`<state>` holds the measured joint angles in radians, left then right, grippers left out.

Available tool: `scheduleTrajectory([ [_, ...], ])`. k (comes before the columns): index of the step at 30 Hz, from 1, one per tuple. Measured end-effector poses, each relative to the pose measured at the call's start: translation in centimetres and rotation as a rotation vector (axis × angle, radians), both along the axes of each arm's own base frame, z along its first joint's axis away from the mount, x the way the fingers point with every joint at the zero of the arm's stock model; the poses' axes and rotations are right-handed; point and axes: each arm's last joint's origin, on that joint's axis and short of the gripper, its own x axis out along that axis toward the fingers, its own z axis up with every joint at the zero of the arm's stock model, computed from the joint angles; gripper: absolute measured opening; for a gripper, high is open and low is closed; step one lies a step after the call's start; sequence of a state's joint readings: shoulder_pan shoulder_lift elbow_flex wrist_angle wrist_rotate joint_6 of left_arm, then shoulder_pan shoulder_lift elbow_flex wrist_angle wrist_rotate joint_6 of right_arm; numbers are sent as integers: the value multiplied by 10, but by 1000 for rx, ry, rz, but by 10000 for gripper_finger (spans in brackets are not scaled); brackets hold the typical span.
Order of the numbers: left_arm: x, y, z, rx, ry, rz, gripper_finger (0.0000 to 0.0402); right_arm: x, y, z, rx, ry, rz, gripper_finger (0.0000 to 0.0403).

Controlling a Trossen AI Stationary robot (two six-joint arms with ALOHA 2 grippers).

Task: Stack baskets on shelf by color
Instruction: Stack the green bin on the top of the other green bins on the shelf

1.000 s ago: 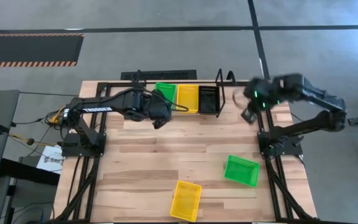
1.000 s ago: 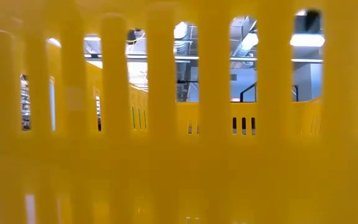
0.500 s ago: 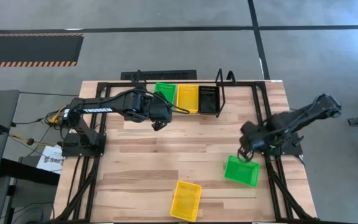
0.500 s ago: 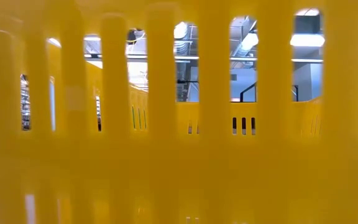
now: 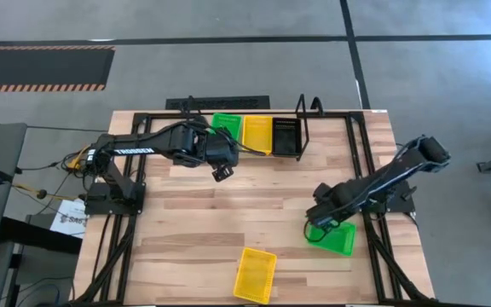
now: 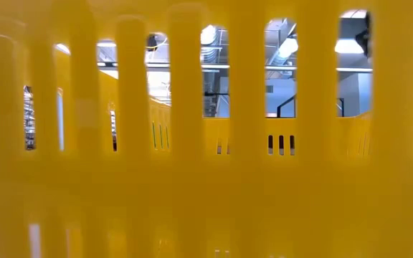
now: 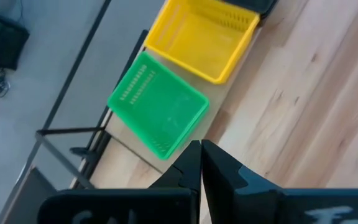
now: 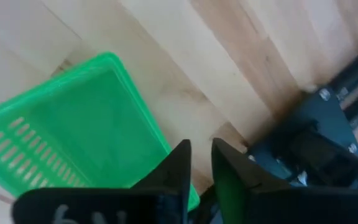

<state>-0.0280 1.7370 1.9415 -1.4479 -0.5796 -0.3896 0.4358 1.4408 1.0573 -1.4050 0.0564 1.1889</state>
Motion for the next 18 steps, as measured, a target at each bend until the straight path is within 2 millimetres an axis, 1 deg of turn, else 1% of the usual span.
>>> scheduleTrajectory([
  [5, 1, 0, 0, 1, -9, -3, 0, 12, 0, -11, 17, 11, 51, 125],
  [11, 1, 0, 0, 0, -16, 1, 0, 18, -1, -12, 41, -29, 61, 183],
  [14, 2, 0, 1, -1, -23, 4, 0, 19, 1, -12, 53, -51, 65, 201],
  [18, 2, 0, 1, -1, -30, 5, 0, 25, 7, -14, 86, -107, 114, 210],
])
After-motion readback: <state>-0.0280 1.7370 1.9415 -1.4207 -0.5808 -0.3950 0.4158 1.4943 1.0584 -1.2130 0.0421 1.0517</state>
